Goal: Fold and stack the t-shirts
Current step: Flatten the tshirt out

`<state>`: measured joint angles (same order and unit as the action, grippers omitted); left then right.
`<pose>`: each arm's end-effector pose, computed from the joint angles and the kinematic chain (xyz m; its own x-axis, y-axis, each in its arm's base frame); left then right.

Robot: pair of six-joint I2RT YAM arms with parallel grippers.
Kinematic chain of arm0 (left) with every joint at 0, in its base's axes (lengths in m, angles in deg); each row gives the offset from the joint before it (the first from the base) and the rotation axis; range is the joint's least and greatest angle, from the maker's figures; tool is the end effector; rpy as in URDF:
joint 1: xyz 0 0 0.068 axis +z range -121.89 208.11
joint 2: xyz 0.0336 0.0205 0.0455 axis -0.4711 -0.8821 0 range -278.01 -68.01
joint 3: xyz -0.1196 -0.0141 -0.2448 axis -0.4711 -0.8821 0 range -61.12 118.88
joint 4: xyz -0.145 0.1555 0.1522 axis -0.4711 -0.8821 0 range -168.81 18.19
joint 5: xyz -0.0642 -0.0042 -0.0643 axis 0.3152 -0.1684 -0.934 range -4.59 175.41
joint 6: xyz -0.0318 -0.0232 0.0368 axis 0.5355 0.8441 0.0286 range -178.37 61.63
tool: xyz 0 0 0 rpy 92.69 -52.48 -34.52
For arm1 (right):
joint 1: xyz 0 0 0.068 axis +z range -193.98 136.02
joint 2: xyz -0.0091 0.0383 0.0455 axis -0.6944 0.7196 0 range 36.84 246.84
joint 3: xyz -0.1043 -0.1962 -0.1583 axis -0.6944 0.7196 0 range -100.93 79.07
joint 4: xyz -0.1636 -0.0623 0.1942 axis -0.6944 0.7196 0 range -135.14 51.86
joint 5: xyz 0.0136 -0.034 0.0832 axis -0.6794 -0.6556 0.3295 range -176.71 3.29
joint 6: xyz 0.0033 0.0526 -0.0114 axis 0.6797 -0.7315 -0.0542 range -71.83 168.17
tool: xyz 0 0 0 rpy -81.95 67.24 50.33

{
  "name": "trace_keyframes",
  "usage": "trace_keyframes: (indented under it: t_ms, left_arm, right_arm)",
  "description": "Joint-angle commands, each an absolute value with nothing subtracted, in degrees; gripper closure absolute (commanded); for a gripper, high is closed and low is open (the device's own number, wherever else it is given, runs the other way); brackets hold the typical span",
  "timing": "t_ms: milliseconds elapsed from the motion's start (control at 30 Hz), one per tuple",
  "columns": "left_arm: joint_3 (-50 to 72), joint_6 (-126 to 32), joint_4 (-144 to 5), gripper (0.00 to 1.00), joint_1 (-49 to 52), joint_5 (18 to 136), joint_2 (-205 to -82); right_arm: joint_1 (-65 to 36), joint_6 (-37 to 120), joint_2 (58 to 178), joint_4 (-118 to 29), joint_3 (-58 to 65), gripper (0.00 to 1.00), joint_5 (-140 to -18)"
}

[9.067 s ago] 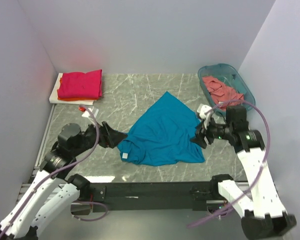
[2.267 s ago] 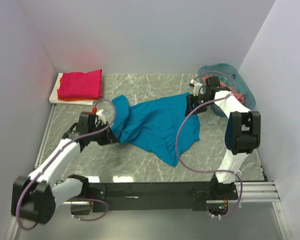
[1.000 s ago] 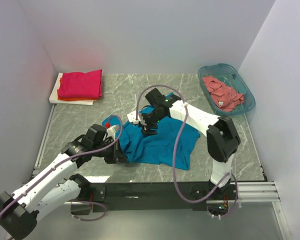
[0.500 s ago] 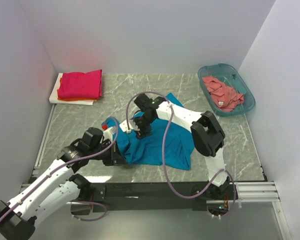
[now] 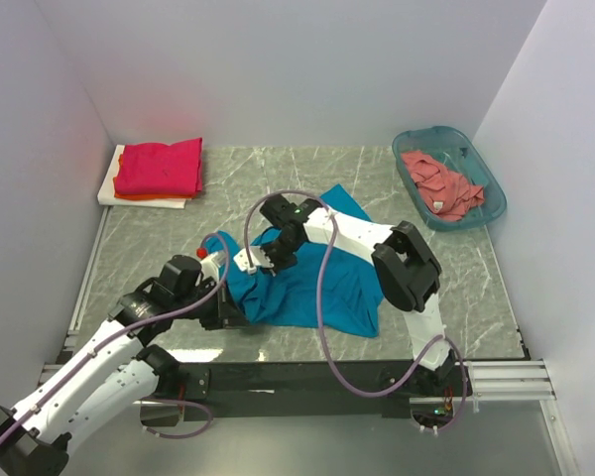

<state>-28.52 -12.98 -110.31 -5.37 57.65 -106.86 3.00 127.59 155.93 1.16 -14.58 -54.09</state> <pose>0.1072 -0.0907 0.2378 -0.9563 -0.1228 -0.2653 0.1186 0.6666 -0.7359 0.2780 0.3260 0.1943 0.5995 -0.5711 -0.5608 -0.7712 -0.5996 -0.2139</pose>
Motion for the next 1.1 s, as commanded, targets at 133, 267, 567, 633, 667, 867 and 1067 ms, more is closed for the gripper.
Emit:
trace_keyframes:
  t_ms: [133,267,567,633,667,867,1067]
  left_arm:
    - [-18.07,-11.7,-115.04,1.0,-5.73,70.43,-104.22]
    - [-8.84,-14.14,-113.39,1.0,-5.64,79.86,-105.8]
    - [27.97,-27.24,-104.17,1.0,-5.64,85.95,-121.79]
    - [36.85,-27.87,-100.3,1.0,-5.73,84.46,-125.3]
    - [39.4,-28.05,-98.98,1.0,-5.73,82.79,-126.45]
    - [49.27,-22.62,-84.74,0.99,-5.64,67.33,-132.08]
    - [43.75,-15.66,-78.24,0.99,-5.73,58.79,-132.0]
  right_arm:
    - [-4.16,113.96,137.7,-2.69,-15.06,1.0,-56.72]
    - [-4.87,104.53,127.56,-4.88,-19.01,1.0,-68.04]
    - [-4.96,95.99,111.47,-15.17,-33.77,1.0,-86.17]
    - [-4.87,95.55,110.32,-14.38,-40.6,1.0,-87.75]
    - [-4.87,95.37,109.8,-14.64,-42.21,1.0,-89.59]
    - [-6.18,98.18,106.72,-13.95,-48.73,1.0,-91.54]
    - [-7.86,100.99,105.13,-13.68,-49.52,1.0,-92.24]
